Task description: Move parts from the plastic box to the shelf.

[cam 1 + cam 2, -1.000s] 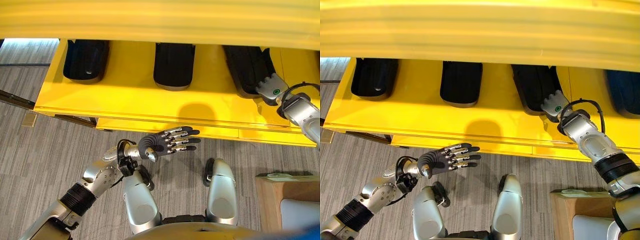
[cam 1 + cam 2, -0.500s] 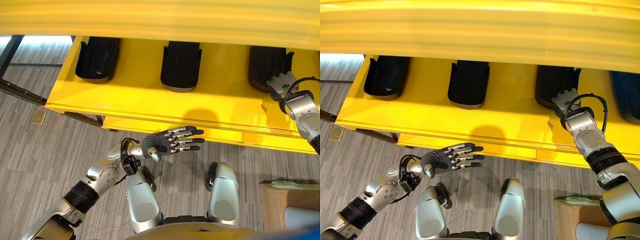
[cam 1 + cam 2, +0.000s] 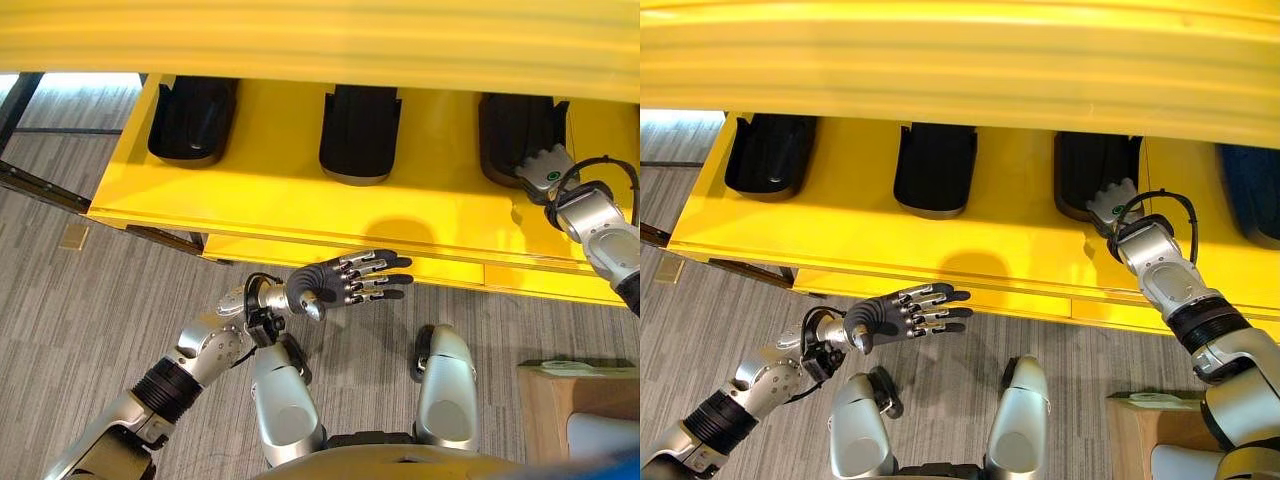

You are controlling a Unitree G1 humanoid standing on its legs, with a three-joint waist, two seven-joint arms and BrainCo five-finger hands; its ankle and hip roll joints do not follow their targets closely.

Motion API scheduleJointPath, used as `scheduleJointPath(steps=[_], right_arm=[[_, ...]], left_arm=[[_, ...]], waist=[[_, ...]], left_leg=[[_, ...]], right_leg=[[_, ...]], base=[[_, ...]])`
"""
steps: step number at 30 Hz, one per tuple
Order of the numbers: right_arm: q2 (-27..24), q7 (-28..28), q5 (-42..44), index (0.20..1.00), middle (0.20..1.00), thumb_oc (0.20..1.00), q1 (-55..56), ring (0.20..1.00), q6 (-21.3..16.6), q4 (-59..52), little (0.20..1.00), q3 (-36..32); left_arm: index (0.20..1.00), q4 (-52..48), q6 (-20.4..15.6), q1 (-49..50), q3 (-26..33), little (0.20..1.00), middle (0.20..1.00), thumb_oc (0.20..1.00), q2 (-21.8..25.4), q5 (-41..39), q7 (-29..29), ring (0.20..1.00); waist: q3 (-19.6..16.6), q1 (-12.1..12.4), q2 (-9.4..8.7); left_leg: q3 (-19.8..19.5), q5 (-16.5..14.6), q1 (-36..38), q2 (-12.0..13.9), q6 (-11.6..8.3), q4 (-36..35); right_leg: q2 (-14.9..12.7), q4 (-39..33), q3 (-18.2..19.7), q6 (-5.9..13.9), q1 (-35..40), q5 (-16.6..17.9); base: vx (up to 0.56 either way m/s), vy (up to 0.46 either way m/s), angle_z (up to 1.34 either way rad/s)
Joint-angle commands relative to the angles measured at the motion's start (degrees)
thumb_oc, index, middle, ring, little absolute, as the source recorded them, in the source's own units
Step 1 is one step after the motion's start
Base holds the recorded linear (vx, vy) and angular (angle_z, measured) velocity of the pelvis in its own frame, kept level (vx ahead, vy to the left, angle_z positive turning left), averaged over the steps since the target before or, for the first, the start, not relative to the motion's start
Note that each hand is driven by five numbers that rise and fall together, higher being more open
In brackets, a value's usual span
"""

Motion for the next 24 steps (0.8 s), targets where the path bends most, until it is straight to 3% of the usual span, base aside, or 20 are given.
scheduleJointPath(steps=[1,7,11,15,24], right_arm=[[3.22,1.47,-2.23,0.200,0.200,0.200,4.80,0.200,-1.95,-0.17,0.200,-0.04],[4.03,3.03,-0.64,0.200,0.200,0.200,6.17,0.200,1.40,1.16,0.200,-0.24],[4.57,2.52,-0.77,0.200,0.200,0.200,5.83,0.200,1.22,3.23,0.200,-0.42],[5.42,1.02,2.59,0.200,0.200,0.200,6.72,0.200,5.71,4.62,0.200,-1.75],[6.51,-3.20,3.85,0.200,0.200,0.200,4.29,0.200,4.60,10.44,0.200,-1.41]], left_arm=[[1.000,-3.80,-1.97,1.11,0.71,1.000,1.000,1.000,-0.40,-0.94,-1.87,1.000],[1.000,-2.89,-2.88,1.23,0.52,1.000,1.000,1.000,-0.52,-0.50,-2.58,1.000],[1.000,-3.03,-2.03,0.81,0.34,1.000,1.000,1.000,-0.71,-0.21,-2.44,1.000],[1.000,-3.50,-1.68,0.74,0.31,1.000,1.000,1.000,-0.69,0.64,-2.56,1.000],[1.000,-3.62,-1.02,-0.10,0.07,1.000,1.000,1.000,-0.91,-0.11,-1.40,1.000]], waist=[[0.70,0.03,-0.22],[0.77,-0.09,-0.17],[0.80,-0.01,-0.09],[0.82,-0.24,0.06],[0.54,-0.05,0.67]], left_leg=[[1.26,1.31,0.86,0.64,0.98,-2.73],[1.17,1.67,0.85,0.83,0.86,-2.91],[1.06,1.49,0.60,0.99,0.92,-2.52],[1.09,1.73,0.79,0.97,0.78,-2.79],[0.85,1.24,0.84,1.07,0.90,-2.20]], right_leg=[[-3.11,3.24,-0.70,2.09,3.94,-0.54],[-2.95,3.01,-0.52,2.07,4.10,-0.53],[-3.11,3.33,-0.51,2.02,3.92,-0.58],[-2.81,3.06,-0.32,1.99,4.16,-0.51],[-3.15,3.42,-0.42,1.85,4.28,-0.54]], base=[[0.00,0.000,0.00],[0.00,0.000,0.00],[0.00,0.000,0.00],[0.00,0.000,0.00],[0.01,-0.001,0.00]])
